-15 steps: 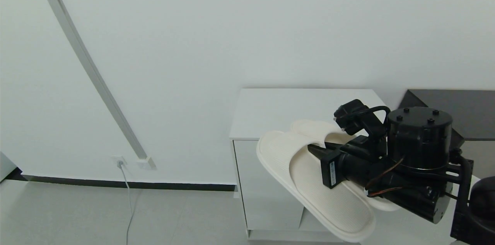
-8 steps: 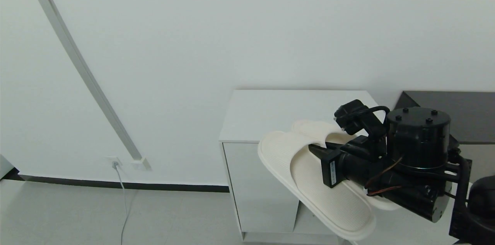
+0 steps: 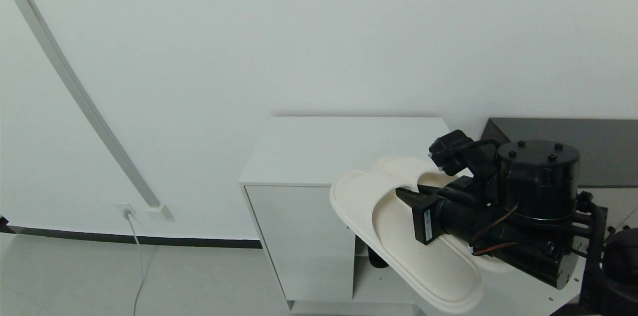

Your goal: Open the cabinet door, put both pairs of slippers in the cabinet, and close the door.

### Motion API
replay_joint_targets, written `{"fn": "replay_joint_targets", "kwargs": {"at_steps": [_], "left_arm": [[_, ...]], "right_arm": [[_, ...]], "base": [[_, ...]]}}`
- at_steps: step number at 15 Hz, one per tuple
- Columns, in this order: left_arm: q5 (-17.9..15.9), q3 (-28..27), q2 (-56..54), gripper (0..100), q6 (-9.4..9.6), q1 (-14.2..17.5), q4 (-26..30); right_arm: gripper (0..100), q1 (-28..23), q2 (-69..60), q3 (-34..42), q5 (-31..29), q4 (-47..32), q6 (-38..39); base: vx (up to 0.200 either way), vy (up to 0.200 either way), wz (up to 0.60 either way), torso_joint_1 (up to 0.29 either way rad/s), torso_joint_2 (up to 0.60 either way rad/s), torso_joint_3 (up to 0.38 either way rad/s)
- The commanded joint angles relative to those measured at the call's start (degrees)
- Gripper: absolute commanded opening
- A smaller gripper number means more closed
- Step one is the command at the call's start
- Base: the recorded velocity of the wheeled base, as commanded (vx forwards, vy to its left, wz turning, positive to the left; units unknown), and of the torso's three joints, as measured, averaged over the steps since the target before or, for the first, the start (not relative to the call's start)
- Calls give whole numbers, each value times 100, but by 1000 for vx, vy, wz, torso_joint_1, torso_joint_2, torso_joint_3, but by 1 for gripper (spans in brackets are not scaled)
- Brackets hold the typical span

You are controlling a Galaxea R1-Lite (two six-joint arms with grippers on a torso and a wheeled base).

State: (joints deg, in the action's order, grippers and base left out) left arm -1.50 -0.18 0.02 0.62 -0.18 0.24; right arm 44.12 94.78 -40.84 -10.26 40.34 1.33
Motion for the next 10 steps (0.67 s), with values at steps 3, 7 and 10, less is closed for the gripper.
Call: {"fn": "replay_joint_targets", "kwargs": {"at_steps": [3, 7, 10], "left_arm": [[1, 1, -2, 0, -1, 1, 2], [1, 1, -2, 0, -1, 1, 2], [1, 1, -2, 0, -1, 1, 2]], "right_arm": [[0, 0, 32, 41, -2, 0, -1], [0, -8, 93, 120, -11, 9, -10], [0, -8, 76, 155, -11, 9, -19]], "base": [[0, -200, 0, 4, 1, 2], [0, -200, 0, 2, 2, 2], [0, 0, 0, 0, 0, 0]]}}
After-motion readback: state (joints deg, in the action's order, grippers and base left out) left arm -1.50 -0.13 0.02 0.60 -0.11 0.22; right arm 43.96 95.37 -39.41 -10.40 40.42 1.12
